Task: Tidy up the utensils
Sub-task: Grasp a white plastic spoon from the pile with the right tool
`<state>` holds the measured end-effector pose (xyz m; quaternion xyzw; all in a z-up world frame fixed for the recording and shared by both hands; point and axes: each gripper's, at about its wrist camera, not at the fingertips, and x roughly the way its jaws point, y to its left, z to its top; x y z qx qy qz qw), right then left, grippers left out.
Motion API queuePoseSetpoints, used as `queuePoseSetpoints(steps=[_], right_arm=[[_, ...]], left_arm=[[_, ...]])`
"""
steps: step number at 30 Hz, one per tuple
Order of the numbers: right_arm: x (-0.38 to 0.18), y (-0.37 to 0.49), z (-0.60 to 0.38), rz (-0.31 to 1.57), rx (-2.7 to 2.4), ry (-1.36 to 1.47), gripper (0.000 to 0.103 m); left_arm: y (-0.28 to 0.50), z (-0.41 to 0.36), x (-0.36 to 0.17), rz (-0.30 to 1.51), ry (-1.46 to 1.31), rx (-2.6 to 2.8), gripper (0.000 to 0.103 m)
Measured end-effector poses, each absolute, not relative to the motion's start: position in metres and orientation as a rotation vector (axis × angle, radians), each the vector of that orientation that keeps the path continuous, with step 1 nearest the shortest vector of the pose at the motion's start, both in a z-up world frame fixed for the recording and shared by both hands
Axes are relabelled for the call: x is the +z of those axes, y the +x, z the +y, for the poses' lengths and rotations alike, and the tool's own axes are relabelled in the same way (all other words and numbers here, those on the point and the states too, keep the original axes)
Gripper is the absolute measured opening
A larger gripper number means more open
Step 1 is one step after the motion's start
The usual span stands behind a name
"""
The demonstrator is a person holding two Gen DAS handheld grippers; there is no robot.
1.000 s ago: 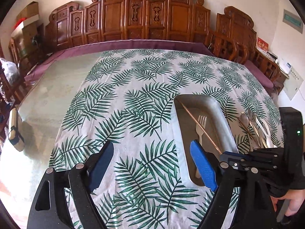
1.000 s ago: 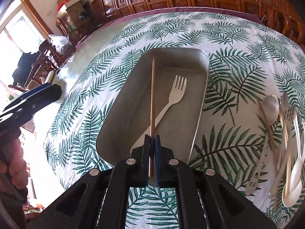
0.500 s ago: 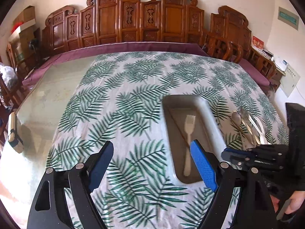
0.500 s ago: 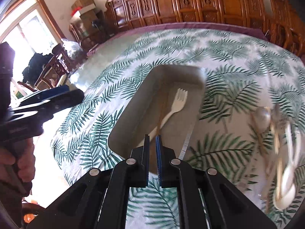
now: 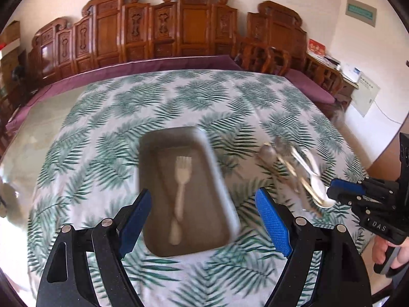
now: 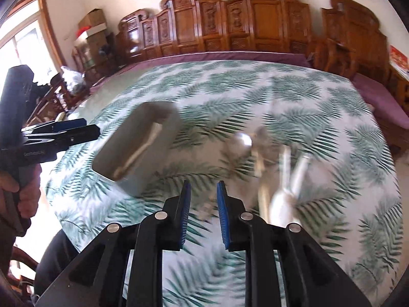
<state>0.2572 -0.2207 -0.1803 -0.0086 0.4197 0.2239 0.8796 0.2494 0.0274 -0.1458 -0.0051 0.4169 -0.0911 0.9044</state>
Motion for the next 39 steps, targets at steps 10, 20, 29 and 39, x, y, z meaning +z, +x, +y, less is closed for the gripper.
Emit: queuePoseSetpoints(steps=[10,20,29,39], right_arm=[[-0.201,0.258,-0.287,0.882,0.385,0.023,0.023],[-0.218,0.269,-0.309,0.912,0.363,0.039,0.023],[-0.235,0.288,-0.302,0.923,0.385,0.023,0.023],[-0.245,0.337,-0.268,0.973,0.412,-0.053,0.023]], left_arm=[[0.257,-0.039,-0.169,0.909,0.006,-0.272,0.074],[0.275,-0.078,-0.2,0.979,0.002,-0.296,0.064],[0.272,-0.09,-0.207,0.992,0.015,-0.3,0.063],[0.267,-0.09,-0.207,0.994,0.01,-0.3,0.059]])
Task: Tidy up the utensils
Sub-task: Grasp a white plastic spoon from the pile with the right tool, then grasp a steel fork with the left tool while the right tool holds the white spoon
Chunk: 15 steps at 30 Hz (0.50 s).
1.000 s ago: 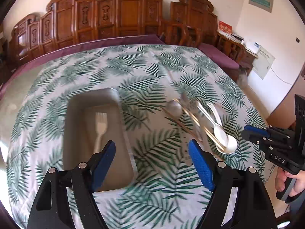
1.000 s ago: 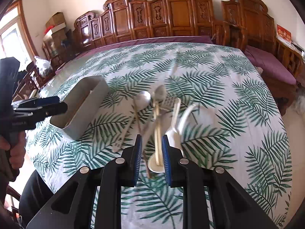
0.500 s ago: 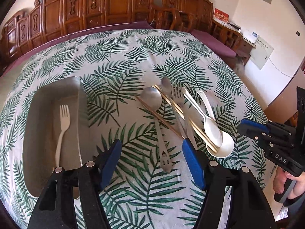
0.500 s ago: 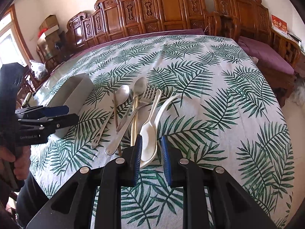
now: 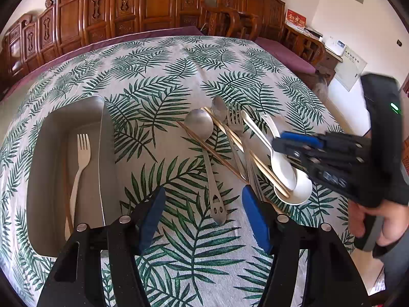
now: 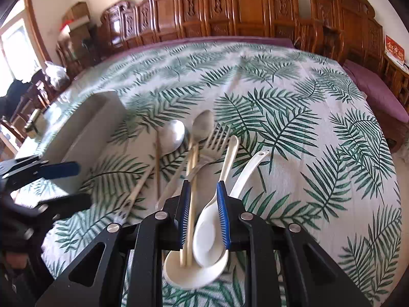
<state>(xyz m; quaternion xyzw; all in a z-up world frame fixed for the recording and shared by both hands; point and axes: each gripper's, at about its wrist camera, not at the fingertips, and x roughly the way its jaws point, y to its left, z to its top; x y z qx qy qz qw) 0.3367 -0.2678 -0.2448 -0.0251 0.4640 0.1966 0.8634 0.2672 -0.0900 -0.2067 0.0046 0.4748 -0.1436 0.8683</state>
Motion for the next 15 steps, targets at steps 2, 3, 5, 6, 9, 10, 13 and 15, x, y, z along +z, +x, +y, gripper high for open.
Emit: queuePoseSetpoints(steps=[2,3,5,6,9,10,13,15], right_arm=[[-0.254,0.348,-0.267,1.023,0.394,-0.063,0.023],[-0.259,0.352,-0.266,1.052,0.393,-0.064,0.023],[-0.266,0.358,-0.265,1.091,0.384,-0.074,0.02],[-0.266,0.359,-0.264,1.092,0.387,-0.078,0.02],[-0.266,0.362,-0.26,1.117,0.364,-0.095,0.02],[-0.267,0.363,-0.26,1.121,0.358,-0.098,0.02],[-0.267,0.367,-0.261,1.135,0.333,-0.084,0.02],[-0.268,0.37,-0.262,1.144,0.326,-0.08,0.02]], left_arm=[[0.266,-0.09,-0.207,0.993,0.01,-0.301,0.059],[0.265,-0.09,-0.207,0.993,0.007,-0.302,0.059],[0.264,-0.089,-0.207,0.995,0.002,-0.304,0.059],[0.264,-0.089,-0.208,0.995,0.002,-0.304,0.059],[0.262,-0.089,-0.209,0.996,-0.001,-0.306,0.058],[0.262,-0.089,-0.209,0.997,-0.002,-0.306,0.058],[0.26,-0.091,-0.21,1.0,0.001,-0.311,0.058],[0.259,-0.093,-0.211,1.001,0.005,-0.314,0.058]])
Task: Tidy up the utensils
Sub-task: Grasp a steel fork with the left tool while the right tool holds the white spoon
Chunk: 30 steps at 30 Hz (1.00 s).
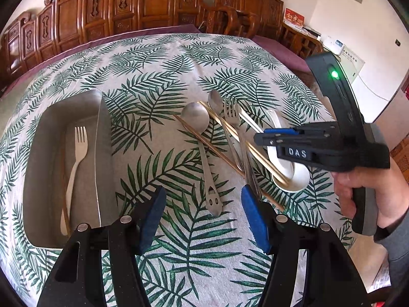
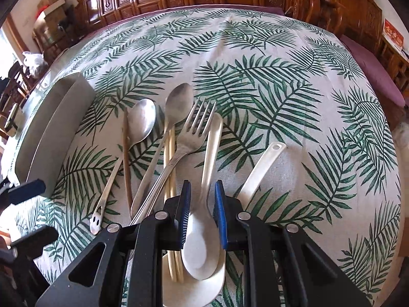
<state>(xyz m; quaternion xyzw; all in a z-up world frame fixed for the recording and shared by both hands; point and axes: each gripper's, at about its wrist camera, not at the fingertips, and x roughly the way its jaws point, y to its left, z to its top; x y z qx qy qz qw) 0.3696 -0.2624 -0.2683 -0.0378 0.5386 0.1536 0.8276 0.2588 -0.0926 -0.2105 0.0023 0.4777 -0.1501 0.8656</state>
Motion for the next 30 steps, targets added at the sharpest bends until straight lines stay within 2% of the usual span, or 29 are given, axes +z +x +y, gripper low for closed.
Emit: queuePoseSetpoints(steps=[7,8,15,20,26,30], right_arm=[[-0.269,0.378,-0.26,1.177,0.319,-0.058,0.02],[-0.269,0.378,-0.262,1.177,0.313,-0.047,0.013],[-0.25,0.366,-0.283,1.119,0.324,0.056,0.005],[-0.224,0.351,-0.288,1.05,0.362,0.091,0.004],[-0.203,0.335,-0.3,0.996,0.369,0.127,0.004],[-0.203,0.324,-0.32,0.985,0.355,0.144,0.005]], left_arm=[[0.257,-0.093,-0.209,0.998,0.005,-0.314,0.058],[0.257,-0.092,-0.208,0.997,0.005,-0.313,0.058],[0.257,-0.094,-0.21,1.002,0.009,-0.309,0.058],[0.262,-0.106,-0.214,1.004,0.014,-0.325,0.057],[0.273,-0.127,-0.221,1.011,0.029,-0.354,0.049],[0.286,-0.145,-0.227,1.019,0.045,-0.385,0.038]])
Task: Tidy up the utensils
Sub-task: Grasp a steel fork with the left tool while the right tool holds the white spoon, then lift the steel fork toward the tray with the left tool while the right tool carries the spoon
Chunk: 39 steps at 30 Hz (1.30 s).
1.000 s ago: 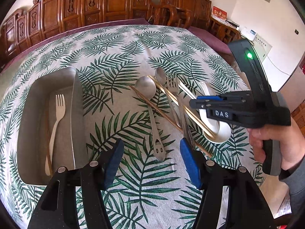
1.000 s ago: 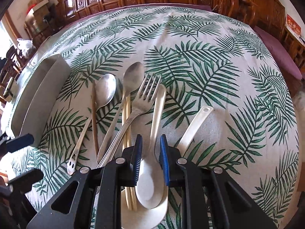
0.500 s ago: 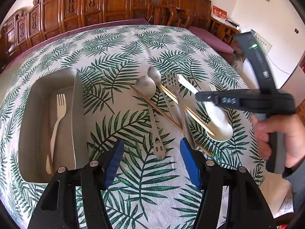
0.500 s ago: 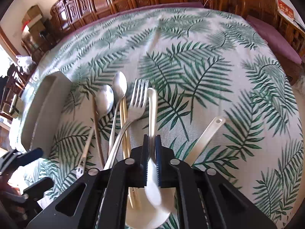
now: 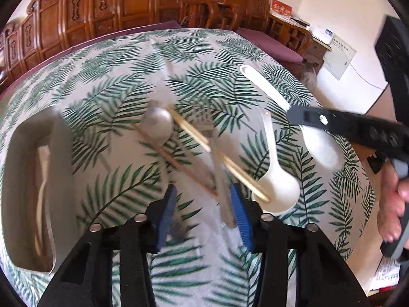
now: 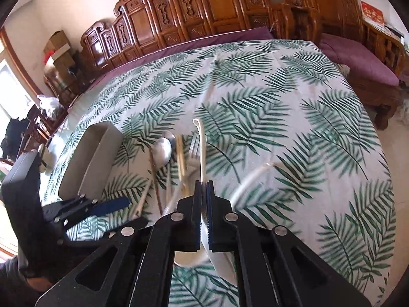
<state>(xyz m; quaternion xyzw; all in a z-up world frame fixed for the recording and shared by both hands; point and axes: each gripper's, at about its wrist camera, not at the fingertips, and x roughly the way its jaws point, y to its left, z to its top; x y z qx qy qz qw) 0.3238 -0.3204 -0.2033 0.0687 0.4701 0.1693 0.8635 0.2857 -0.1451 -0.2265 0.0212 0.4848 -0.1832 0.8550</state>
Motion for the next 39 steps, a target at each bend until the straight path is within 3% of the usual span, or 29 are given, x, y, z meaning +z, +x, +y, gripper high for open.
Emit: queuePoseSetpoints(steps=[16,31,39], right_arm=[[-0.232,0.299,-0.37,0.999,0.308,0.188,0.005],[-0.23,0.297,-0.368,0.993,0.319,0.184,0.005],[-0.227,0.294,-0.363,0.988,0.331,0.175,0.005]], left_arm=[[0.33,-0.181,-0.255,1.098,0.13,-0.353,0.01],[0.335,-0.185,-0.256,1.113,0.167,-0.309,0.007],[0.318,-0.174,-0.23,1.054,0.161,-0.315,0.007]])
